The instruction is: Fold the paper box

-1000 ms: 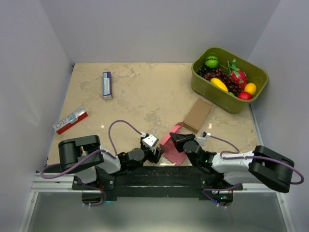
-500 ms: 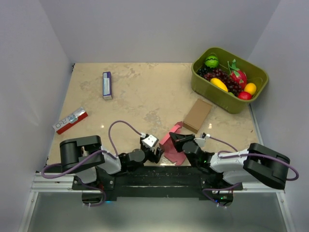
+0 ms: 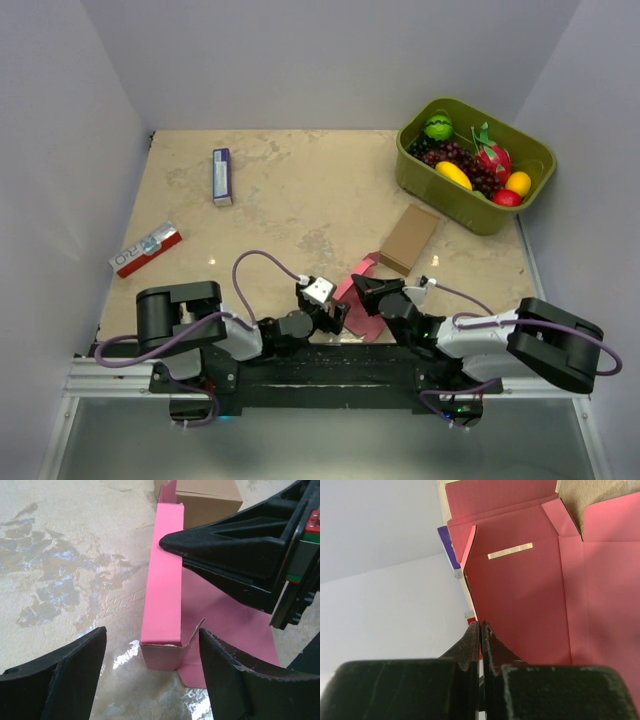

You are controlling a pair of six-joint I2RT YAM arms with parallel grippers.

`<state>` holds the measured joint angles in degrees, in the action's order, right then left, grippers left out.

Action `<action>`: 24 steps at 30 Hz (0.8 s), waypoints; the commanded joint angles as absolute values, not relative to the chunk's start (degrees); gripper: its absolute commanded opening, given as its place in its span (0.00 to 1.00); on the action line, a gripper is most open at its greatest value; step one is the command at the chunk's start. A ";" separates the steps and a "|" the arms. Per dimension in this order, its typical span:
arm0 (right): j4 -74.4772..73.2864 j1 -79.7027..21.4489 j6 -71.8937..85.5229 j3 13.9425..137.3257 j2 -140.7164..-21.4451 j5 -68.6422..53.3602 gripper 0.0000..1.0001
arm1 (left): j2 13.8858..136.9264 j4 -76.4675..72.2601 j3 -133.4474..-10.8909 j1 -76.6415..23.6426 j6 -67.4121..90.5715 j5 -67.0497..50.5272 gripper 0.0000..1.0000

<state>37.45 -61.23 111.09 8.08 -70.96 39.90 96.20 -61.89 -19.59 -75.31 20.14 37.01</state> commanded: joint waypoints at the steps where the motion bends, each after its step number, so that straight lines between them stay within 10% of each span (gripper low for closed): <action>1: 23.38 -61.61 110.39 5.01 -72.51 40.96 0.00 | 97.55 -61.98 -22.32 -75.50 21.62 43.59 0.77; 24: 11.34 -62.23 107.23 9.32 -64.87 43.94 0.00 | 100.90 -50.72 -26.36 -75.50 18.90 47.64 0.40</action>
